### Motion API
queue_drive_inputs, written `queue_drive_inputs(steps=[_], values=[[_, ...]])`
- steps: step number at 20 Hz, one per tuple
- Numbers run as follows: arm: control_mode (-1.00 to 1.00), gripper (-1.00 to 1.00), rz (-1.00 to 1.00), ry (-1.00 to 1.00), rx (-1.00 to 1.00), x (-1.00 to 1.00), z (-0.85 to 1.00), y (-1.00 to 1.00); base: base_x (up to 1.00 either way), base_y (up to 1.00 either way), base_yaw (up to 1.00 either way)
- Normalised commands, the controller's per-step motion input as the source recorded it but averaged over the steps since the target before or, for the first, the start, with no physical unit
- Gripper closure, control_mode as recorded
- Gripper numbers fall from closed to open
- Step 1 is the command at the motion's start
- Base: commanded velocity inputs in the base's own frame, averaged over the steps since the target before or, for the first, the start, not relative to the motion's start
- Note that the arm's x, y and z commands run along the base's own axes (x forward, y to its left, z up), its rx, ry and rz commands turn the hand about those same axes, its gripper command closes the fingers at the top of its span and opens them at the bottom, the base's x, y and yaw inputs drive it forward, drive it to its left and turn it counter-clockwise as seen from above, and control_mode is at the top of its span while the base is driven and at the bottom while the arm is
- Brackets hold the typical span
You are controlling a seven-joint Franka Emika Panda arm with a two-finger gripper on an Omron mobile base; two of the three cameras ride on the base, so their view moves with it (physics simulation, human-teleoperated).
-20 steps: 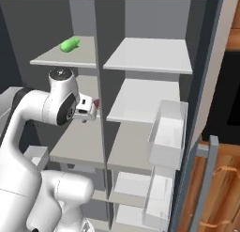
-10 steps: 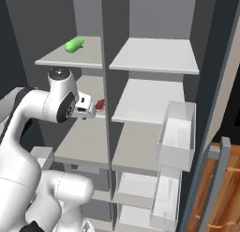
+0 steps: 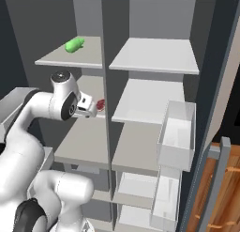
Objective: Pick up the frozen steak from the freezer, place it on any shelf in the fridge, and close the fridge and freezer doors when done.
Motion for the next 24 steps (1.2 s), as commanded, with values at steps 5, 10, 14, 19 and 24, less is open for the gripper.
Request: queue_drive_inputs(steps=[5,10,14,19,24], values=[[-1.00,-1.00,-0.08,0.00,0.00,0.90,-0.32,0.00,0.00,0.00,0.00],[-1.00,-1.00,-0.07,0.00,-0.01,0.62,-0.17,0.00,0.00,0.00,0.00],[-1.00,-1.00,-0.01,0.00,0.00,0.46,-0.27,-0.10,0.00,0.00,0.00],[-1.00,-1.00,0.00,0.00,0.00,0.50,-0.25,-0.04,0.00,0.00,0.00],[-1.00,-1.00,-0.01,0.00,0.00,0.58,-0.25,0.00,0.00,0.00,0.00]])
